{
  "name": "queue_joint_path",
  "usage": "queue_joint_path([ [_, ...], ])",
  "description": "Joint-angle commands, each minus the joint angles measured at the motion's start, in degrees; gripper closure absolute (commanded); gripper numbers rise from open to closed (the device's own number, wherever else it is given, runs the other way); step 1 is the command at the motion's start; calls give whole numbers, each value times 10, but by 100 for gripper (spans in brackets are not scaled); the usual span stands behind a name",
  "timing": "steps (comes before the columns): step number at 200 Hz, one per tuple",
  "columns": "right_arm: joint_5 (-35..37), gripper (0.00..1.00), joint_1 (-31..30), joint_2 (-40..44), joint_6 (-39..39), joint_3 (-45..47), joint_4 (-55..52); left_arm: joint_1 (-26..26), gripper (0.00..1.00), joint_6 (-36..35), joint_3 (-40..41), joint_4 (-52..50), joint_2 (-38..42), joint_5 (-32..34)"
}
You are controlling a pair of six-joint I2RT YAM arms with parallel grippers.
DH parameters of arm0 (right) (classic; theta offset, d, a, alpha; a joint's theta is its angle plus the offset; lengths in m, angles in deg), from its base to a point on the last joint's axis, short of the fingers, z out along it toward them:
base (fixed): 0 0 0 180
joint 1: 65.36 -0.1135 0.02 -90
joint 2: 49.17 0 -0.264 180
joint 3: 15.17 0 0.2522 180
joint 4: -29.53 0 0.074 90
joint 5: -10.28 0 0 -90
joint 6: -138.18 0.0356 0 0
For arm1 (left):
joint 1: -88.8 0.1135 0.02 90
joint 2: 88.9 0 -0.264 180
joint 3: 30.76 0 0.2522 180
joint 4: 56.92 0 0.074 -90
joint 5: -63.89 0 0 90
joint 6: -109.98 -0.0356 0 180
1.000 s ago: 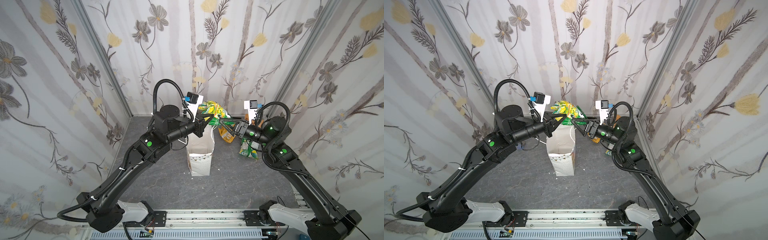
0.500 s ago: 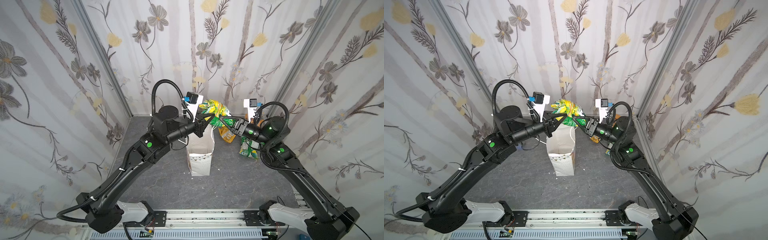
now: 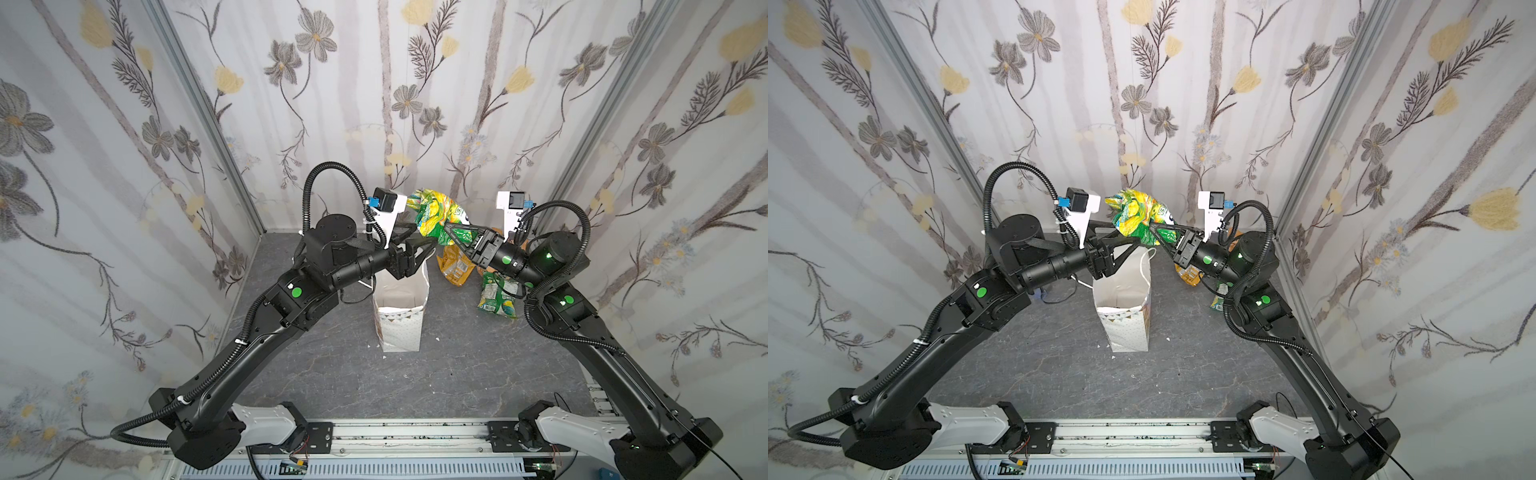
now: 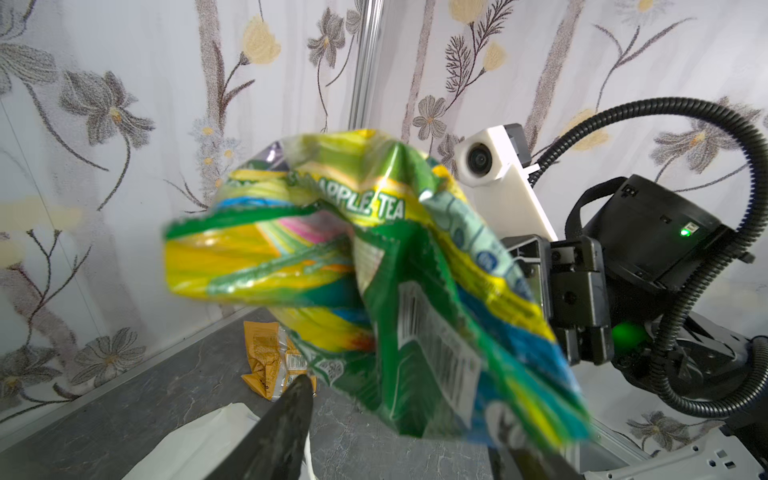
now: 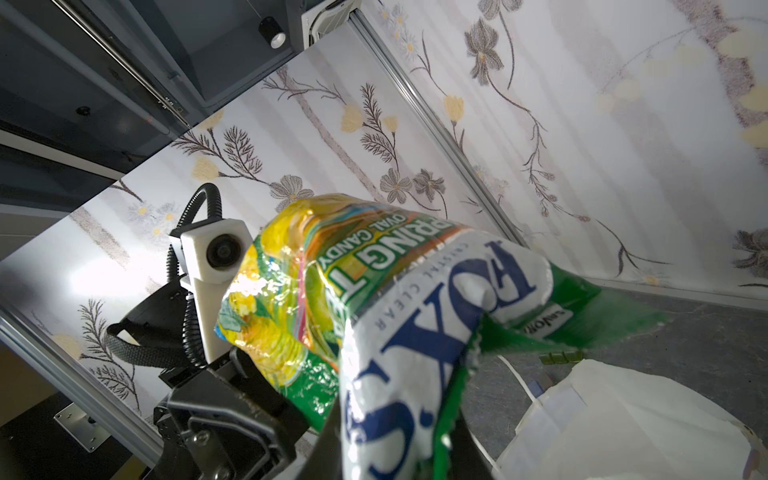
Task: Take the snacks out of the paper bag
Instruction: Place the snack at the top-right of the table.
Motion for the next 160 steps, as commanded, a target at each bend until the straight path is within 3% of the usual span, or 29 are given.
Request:
queue_joint_path([
  [1, 15, 100, 12, -3, -10, -16, 38, 0, 26, -16, 1, 2, 8, 12],
  [43, -5, 100, 78, -10, -14, -19, 28, 0, 0, -56, 0, -61, 21, 12],
  [102, 7, 100, 167, -6, -102, 24, -64, 0, 0, -85, 10, -144, 34, 55],
  [160, 77, 100, 185, -27, -203, 98, -150, 1, 0, -111, 3, -200, 25, 130],
])
